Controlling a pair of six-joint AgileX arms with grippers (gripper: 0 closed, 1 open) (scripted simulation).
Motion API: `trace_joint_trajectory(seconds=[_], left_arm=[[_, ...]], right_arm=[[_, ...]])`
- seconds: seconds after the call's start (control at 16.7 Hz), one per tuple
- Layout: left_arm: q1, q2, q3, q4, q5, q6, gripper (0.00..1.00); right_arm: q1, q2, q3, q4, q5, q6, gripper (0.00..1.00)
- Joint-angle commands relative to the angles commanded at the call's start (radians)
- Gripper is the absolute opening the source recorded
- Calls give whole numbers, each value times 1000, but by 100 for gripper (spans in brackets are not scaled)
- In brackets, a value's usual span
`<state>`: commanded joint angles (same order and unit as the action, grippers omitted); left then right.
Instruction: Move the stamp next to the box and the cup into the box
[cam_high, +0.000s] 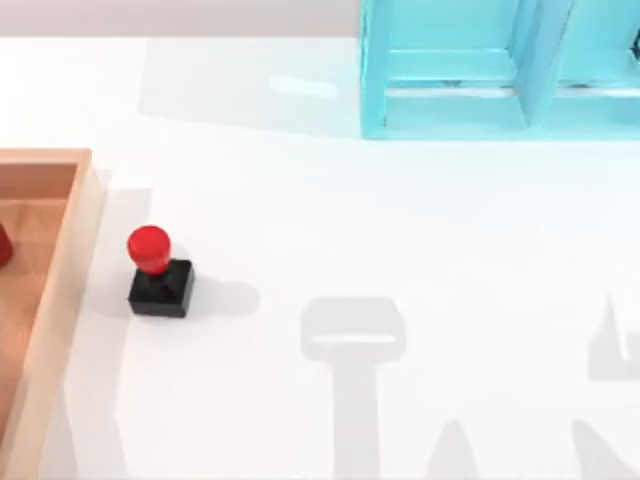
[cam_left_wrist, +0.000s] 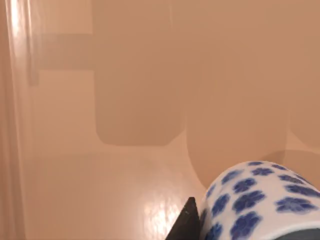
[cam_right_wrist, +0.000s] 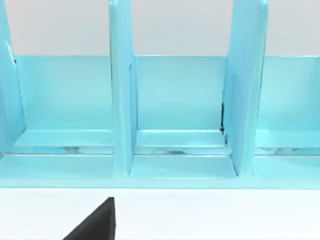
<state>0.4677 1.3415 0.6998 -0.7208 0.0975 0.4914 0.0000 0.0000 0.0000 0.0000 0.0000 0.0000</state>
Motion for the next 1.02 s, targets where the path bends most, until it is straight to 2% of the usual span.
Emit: trace_joint_trajectory(seconds=[0.6, 1.02], left_arm=[[0, 0, 0, 0, 0, 0, 98], [0, 0, 0, 0, 0, 0, 100]], right_arm=[[0, 0, 0, 0, 0, 0, 100], [0, 0, 0, 0, 0, 0, 100]])
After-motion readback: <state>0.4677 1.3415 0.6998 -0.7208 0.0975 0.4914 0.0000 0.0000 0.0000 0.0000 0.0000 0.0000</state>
